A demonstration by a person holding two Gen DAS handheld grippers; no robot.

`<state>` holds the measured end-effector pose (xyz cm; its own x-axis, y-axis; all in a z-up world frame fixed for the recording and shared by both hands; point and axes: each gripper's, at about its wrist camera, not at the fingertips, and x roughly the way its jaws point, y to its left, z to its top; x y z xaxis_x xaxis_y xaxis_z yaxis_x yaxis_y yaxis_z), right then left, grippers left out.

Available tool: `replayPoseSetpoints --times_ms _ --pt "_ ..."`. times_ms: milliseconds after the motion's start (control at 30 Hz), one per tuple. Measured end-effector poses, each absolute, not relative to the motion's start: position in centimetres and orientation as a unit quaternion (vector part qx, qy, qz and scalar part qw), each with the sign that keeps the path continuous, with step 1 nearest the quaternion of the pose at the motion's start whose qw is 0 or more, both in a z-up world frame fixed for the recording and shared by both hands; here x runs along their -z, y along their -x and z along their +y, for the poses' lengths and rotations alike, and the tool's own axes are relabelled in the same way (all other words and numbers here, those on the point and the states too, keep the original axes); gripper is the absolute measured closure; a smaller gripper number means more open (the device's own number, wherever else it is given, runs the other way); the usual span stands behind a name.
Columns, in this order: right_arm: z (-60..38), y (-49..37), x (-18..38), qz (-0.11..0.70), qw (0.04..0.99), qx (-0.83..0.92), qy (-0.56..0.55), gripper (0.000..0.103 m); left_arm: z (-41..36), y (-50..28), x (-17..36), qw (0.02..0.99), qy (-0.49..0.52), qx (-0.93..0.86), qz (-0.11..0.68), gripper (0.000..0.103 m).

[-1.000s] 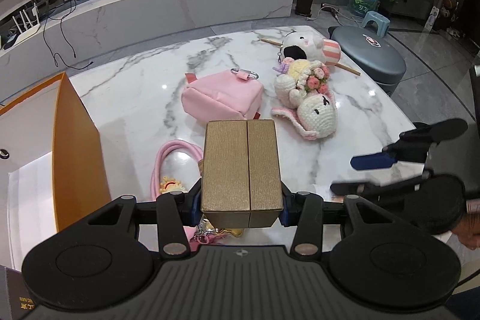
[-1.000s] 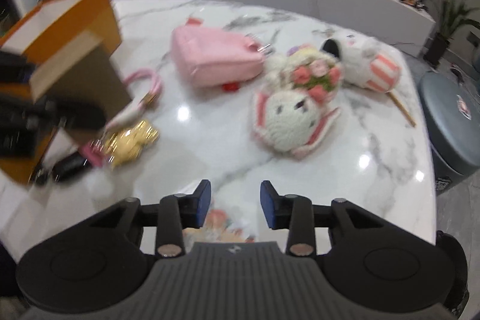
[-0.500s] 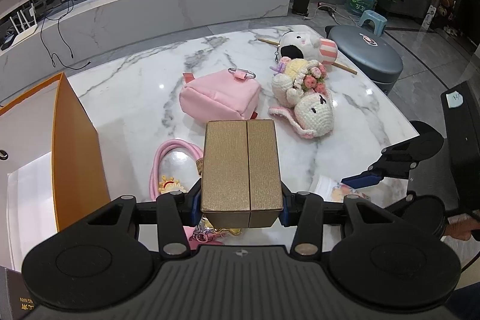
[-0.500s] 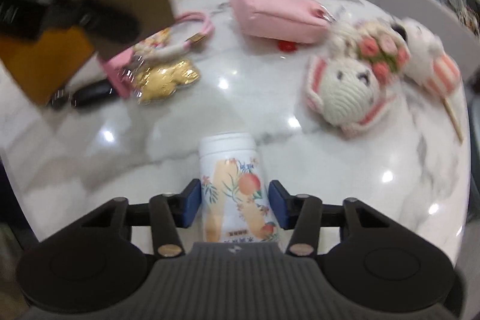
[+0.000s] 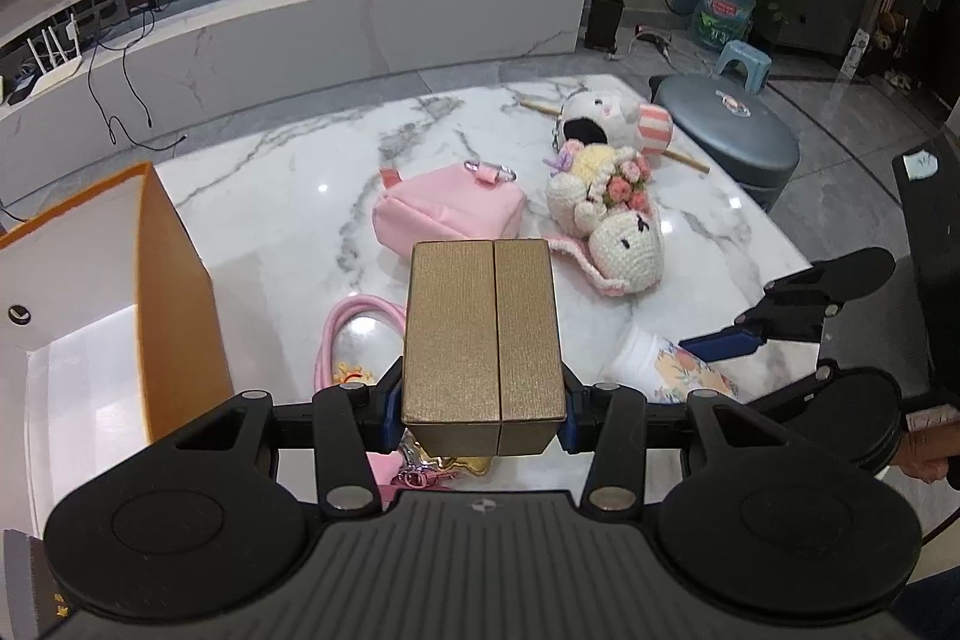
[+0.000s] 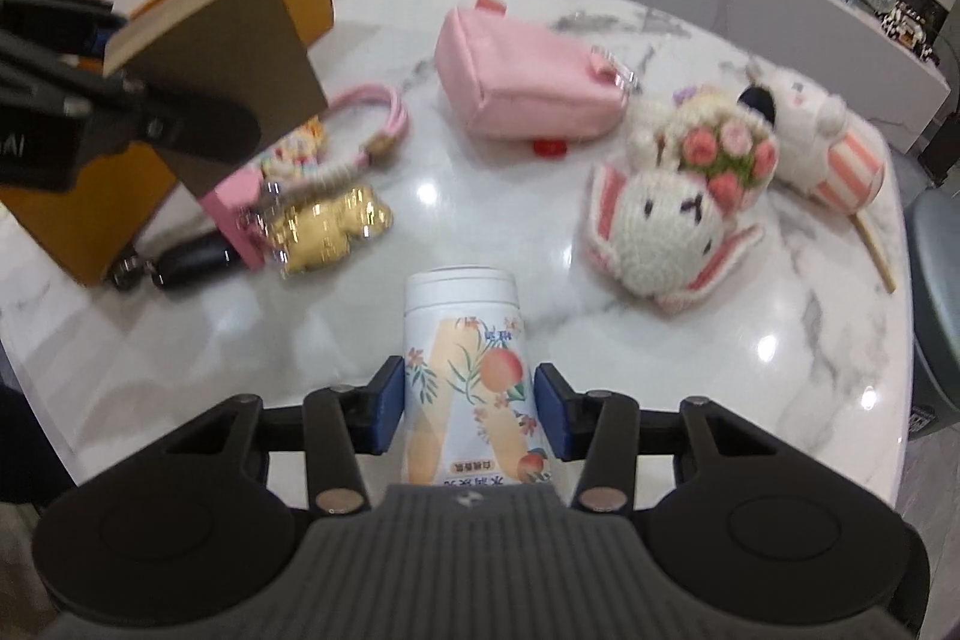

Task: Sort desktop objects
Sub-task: 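Carry cardboard box with left tool while right tool carries white can to white box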

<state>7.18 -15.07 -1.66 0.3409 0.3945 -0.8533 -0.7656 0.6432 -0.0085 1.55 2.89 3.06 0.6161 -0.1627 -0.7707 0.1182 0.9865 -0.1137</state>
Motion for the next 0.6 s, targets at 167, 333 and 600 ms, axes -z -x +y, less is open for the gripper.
replayPoseSetpoints --times_ms 167,333,600 --pt "-13.3 -7.1 -0.6 0.414 0.807 -0.374 0.193 0.055 4.3 -0.4 -4.4 0.905 0.040 0.073 0.417 0.051" --pt "-11.0 -6.3 -2.9 0.386 0.816 -0.389 0.185 0.055 6.5 0.7 -5.1 0.909 0.055 0.058 0.410 0.051" --pt "-6.2 -4.7 -5.2 0.351 0.818 -0.418 0.183 0.055 12.1 2.5 -6.4 0.915 0.082 0.011 0.394 0.051"
